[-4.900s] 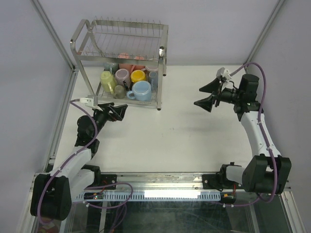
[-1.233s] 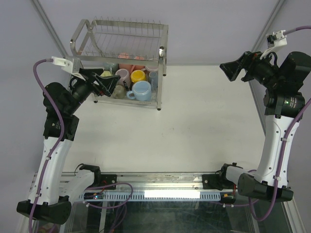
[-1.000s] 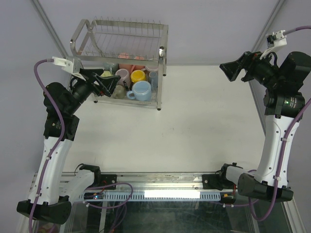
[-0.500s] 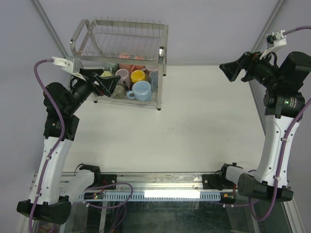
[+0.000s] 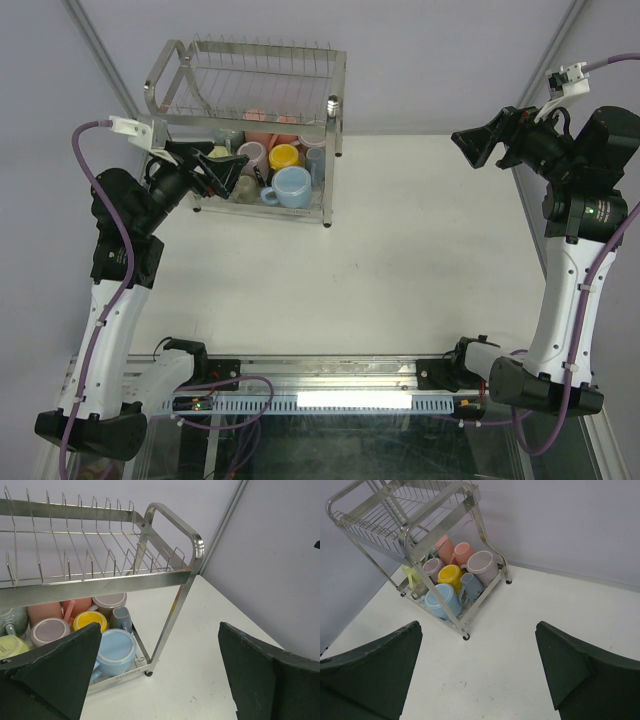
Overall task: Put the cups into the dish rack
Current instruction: Reset both arms
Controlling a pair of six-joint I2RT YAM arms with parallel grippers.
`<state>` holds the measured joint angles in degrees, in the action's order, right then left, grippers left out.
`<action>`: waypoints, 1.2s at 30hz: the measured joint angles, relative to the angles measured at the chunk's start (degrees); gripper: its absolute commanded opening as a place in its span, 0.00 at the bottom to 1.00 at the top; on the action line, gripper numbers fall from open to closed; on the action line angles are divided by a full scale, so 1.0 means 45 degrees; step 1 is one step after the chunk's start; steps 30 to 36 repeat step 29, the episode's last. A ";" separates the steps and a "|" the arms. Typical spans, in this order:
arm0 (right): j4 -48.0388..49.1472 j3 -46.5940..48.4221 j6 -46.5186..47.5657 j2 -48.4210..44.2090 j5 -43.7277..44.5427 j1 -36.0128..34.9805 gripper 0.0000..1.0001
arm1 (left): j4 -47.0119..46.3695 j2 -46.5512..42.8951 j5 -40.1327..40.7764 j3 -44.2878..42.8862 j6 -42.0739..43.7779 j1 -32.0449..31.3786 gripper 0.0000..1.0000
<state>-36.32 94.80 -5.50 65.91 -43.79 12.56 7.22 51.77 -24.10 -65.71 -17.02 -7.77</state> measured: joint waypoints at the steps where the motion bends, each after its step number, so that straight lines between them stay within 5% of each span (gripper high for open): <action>1: 0.0000 0.0000 0.0000 0.0000 0.0000 0.0000 0.99 | 0.0000 0.0015 0.0005 0.0000 0.0000 0.0000 0.99; 36: -0.0005 0.0000 0.0214 0.0015 0.0005 0.0000 0.99 | -0.0005 0.0078 0.0005 0.0019 0.0024 0.0000 0.99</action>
